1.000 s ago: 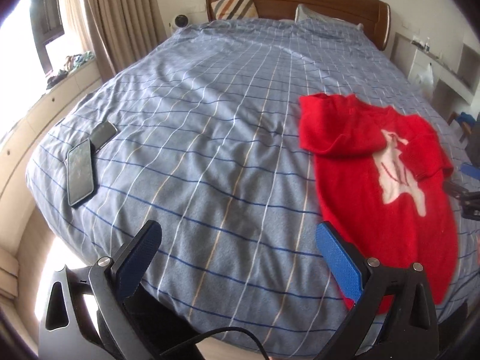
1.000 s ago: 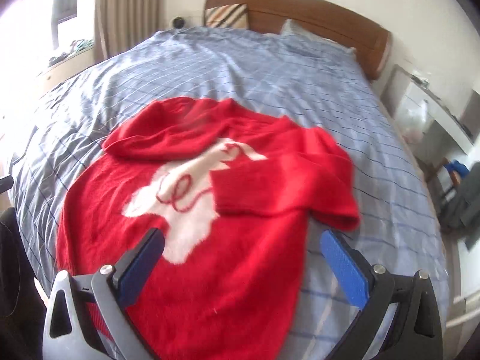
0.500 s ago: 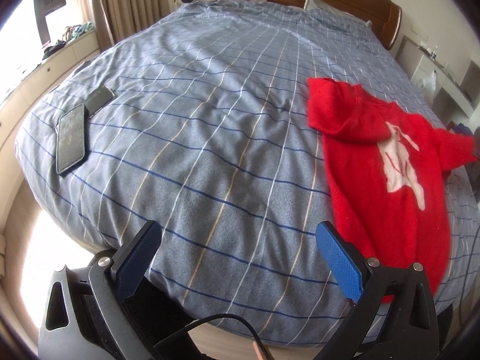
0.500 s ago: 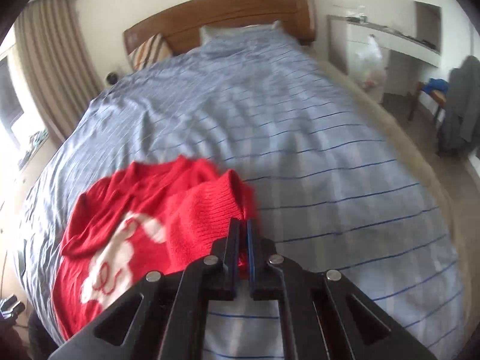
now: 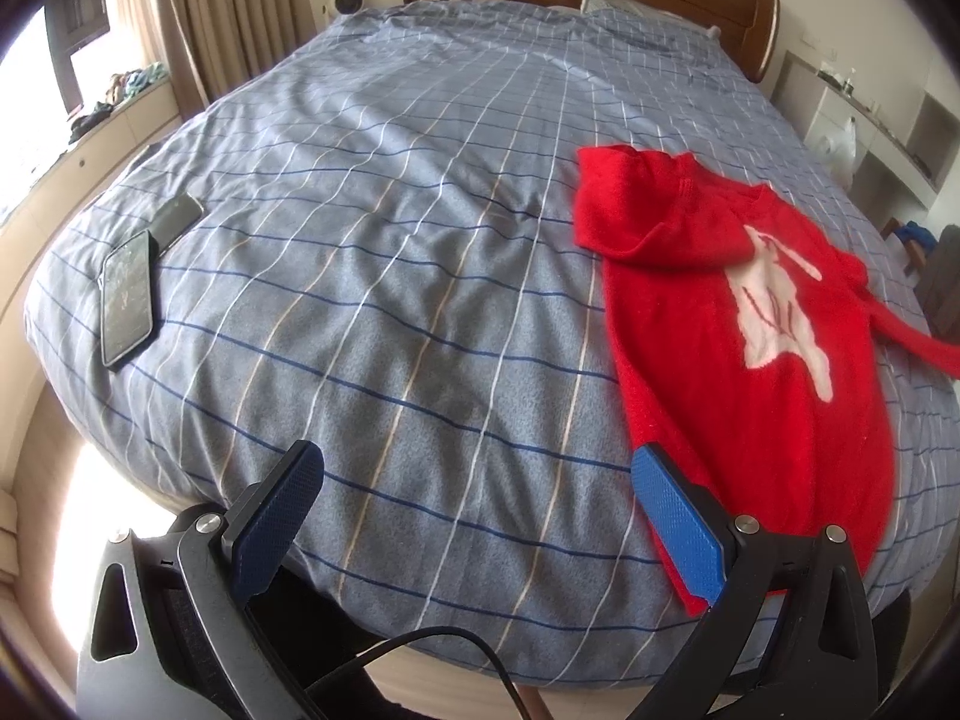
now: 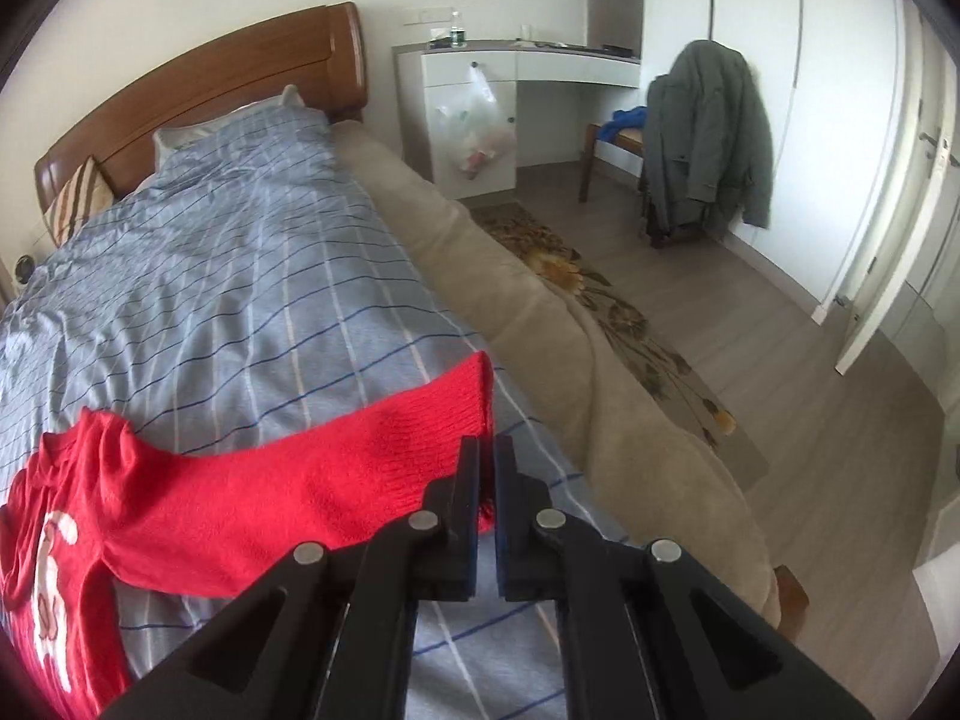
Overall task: Fold small clothes
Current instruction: 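Grasp the tucked sleeve cuff with the right tool and pull it outward, then release the sleeve and move the right tool to the ribbed hem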
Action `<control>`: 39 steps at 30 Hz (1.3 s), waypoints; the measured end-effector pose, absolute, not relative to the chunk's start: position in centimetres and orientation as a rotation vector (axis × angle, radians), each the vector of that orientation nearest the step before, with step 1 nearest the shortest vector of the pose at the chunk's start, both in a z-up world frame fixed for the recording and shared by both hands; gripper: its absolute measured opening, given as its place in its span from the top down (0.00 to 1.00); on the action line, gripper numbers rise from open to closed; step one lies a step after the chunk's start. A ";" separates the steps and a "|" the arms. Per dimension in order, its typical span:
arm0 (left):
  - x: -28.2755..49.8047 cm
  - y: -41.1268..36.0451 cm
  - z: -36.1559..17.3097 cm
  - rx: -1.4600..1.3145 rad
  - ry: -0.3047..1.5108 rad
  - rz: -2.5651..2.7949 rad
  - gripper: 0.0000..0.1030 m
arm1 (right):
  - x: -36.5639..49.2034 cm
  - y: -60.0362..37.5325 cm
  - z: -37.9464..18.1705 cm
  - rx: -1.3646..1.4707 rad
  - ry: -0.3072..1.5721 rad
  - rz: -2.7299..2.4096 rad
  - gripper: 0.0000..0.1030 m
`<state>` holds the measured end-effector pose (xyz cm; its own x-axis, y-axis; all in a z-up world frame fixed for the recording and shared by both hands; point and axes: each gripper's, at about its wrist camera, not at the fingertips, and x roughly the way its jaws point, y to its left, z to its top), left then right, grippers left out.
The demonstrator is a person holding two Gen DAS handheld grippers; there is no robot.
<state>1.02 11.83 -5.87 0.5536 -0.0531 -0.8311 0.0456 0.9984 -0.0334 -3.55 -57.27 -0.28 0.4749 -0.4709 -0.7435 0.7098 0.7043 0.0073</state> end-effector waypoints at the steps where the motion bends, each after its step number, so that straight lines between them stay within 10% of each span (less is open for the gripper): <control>1: 1.0 11.8 -5.9 -0.007 0.982 -0.056 0.00 | -4.3 -58.0 -0.8 0.356 0.800 -0.759 0.97; 12: 1.0 11.7 -8.9 0.029 1.034 -0.041 0.00 | -9.2 -61.3 -7.5 0.601 0.908 -0.702 0.91; 16: 0.5 12.2 -9.4 -0.030 1.034 -0.105 0.00 | -11.4 -59.1 -5.6 0.492 0.889 -0.721 0.50; 29: -0.3 1.3 -12.3 0.088 1.036 -0.196 0.00 | -10.0 -27.5 -10.6 0.521 1.074 0.067 0.44; 39: -2.2 10.6 -12.3 -0.073 1.046 -0.189 0.01 | -11.3 -27.2 -12.4 0.527 1.109 0.047 0.43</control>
<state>-2.25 10.65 -12.33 0.4862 -0.1898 -0.8530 0.1207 0.9814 -0.1496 -11.30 -27.24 -12.41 0.4579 0.2931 -0.8393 0.2216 0.8767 0.4270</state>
